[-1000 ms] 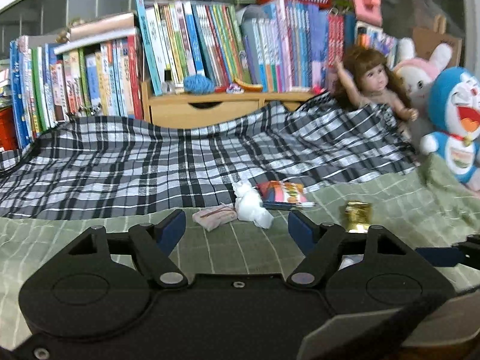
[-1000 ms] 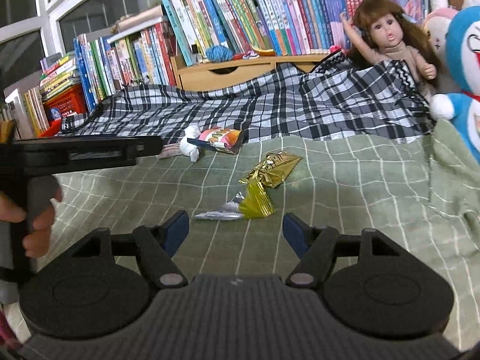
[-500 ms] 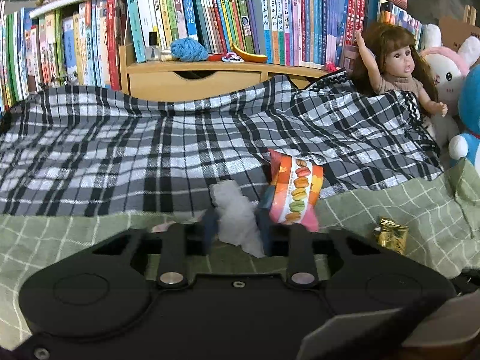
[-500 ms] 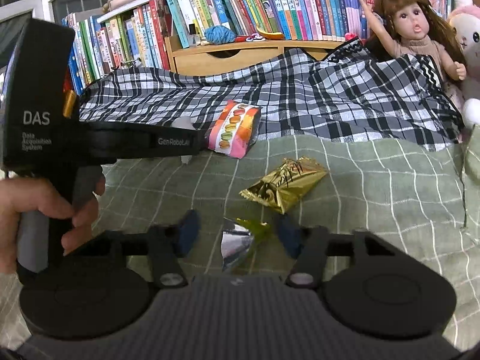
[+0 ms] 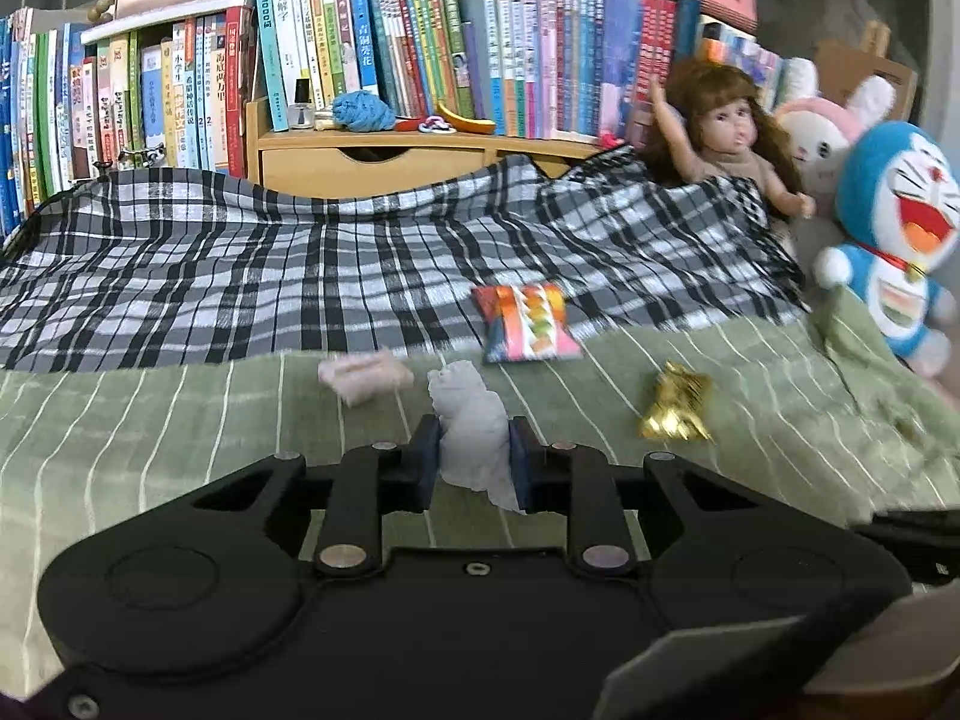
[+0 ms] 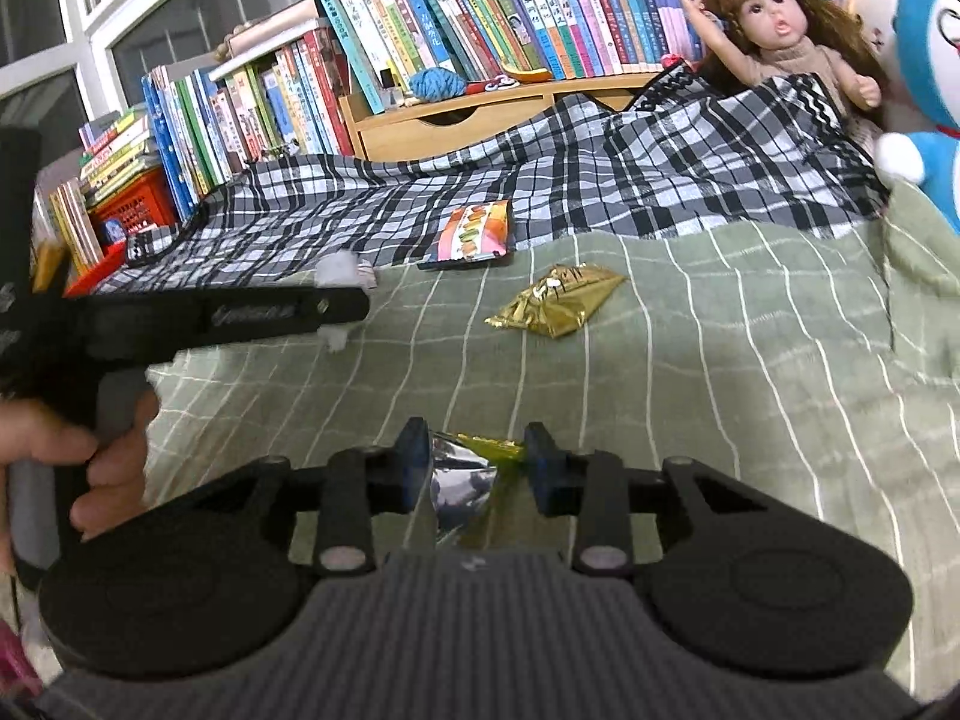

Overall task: Collect trash
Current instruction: 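Carry the tissue and silver-yellow wrapper off the bed below its edge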

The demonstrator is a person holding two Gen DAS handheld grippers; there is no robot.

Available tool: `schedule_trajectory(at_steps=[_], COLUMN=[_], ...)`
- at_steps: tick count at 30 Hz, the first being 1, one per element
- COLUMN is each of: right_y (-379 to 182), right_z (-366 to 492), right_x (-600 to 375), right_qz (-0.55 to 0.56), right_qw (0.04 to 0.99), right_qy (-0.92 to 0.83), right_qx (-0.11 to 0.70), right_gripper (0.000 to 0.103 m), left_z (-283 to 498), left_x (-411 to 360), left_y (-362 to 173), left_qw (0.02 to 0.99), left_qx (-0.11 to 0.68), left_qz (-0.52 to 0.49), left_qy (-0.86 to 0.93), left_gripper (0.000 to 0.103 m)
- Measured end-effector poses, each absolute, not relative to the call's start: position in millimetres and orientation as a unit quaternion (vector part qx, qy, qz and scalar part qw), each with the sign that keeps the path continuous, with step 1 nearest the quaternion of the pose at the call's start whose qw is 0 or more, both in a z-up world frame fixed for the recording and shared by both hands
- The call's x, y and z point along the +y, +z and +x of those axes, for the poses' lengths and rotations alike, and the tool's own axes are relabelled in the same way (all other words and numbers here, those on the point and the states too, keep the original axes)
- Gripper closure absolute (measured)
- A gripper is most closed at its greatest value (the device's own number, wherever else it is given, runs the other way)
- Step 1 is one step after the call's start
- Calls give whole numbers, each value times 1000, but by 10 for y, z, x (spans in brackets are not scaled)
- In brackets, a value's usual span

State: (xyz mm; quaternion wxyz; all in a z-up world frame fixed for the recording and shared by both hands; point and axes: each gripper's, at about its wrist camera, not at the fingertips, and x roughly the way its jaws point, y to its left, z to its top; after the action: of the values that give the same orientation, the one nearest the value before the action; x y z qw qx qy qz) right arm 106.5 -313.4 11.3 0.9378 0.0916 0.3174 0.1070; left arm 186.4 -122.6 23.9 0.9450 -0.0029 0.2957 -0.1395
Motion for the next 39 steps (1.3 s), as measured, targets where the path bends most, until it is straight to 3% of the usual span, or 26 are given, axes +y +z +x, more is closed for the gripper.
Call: schedule_trajectory(at_steps=[22, 39], right_y=[181, -259], right_z=[-248, -1067], right_x=[-3017, -2736], right_qz=[191, 197], right_qw=[921, 912], right_qy=[170, 189], right_qx=[293, 305], right_gripper=[63, 63], left_z=[-732, -1557], left_x=[-885, -571], left_y=[318, -254], left_qw=[940, 924], left_qx=[264, 333], left_qz=[10, -12], left_qy=[-214, -189], left_gripper=[80, 79])
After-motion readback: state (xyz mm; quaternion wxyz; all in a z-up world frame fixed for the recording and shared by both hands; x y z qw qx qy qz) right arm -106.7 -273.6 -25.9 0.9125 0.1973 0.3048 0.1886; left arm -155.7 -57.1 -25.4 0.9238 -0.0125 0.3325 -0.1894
